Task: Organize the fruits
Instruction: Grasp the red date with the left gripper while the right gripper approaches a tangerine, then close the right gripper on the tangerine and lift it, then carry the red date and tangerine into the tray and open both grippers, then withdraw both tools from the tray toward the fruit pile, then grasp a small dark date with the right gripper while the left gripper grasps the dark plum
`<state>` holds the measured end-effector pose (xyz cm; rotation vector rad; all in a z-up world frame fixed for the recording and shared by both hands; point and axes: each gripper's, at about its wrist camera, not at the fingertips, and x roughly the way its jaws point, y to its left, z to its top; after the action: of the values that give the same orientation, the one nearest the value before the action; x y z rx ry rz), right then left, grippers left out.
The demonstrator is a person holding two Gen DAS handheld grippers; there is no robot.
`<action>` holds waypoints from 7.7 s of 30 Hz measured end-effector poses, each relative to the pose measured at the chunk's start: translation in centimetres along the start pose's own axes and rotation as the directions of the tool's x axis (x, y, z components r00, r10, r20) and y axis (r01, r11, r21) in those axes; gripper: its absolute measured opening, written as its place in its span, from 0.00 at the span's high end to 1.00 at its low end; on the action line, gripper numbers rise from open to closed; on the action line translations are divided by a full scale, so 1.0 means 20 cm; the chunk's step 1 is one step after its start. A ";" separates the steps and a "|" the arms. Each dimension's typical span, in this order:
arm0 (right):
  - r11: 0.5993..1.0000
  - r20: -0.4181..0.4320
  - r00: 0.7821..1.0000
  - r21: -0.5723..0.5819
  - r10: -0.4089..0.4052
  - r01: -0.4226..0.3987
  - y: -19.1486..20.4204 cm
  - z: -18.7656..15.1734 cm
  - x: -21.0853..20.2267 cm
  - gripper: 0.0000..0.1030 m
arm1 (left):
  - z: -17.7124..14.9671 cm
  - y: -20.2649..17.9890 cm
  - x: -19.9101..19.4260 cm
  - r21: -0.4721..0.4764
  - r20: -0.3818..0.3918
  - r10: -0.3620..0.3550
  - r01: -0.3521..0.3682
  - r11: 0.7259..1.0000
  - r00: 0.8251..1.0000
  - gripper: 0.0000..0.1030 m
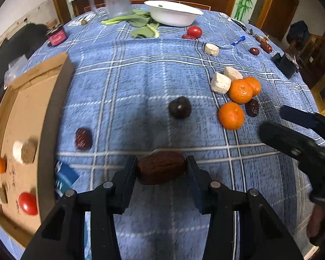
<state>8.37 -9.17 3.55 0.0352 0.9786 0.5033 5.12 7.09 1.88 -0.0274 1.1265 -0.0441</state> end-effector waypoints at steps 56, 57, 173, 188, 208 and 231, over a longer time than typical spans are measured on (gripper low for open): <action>0.971 0.024 0.972 -0.048 -0.235 0.236 0.24 -0.28 -0.24 0.68 | -0.17 0.09 -0.32 0.093 0.094 -0.147 0.139 0.986 0.985 0.57; 0.970 0.025 0.972 -0.048 -0.235 0.236 0.24 -0.28 -0.24 0.68 | -0.17 0.10 -0.32 0.092 0.096 -0.147 0.139 0.986 0.984 0.57; 0.986 -0.015 0.999 -0.166 -0.031 0.028 0.91 0.15 0.20 0.42 | -0.17 1.26 -0.46 -0.356 0.092 0.339 -0.287 0.889 0.936 0.32; 0.985 0.002 0.986 0.049 -0.167 0.166 0.27 -0.16 -0.16 0.43 | -0.08 0.53 -0.41 -0.158 0.156 0.214 -0.190 0.969 0.964 0.25; 0.976 0.013 0.984 0.126 -0.180 0.177 -0.18 -0.16 -0.22 0.41 | -0.10 0.05 -0.30 -0.042 0.097 0.145 -0.142 0.989 0.985 0.25; 0.997 -0.002 0.997 0.018 -0.081 0.081 -0.19 -0.01 0.06 0.80 | 0.20 -0.04 0.03 -0.012 0.002 0.074 -0.074 0.997 0.997 0.25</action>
<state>10.34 -12.12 1.50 0.0109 0.9814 0.4199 9.08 6.18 3.10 0.0038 1.1241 0.0285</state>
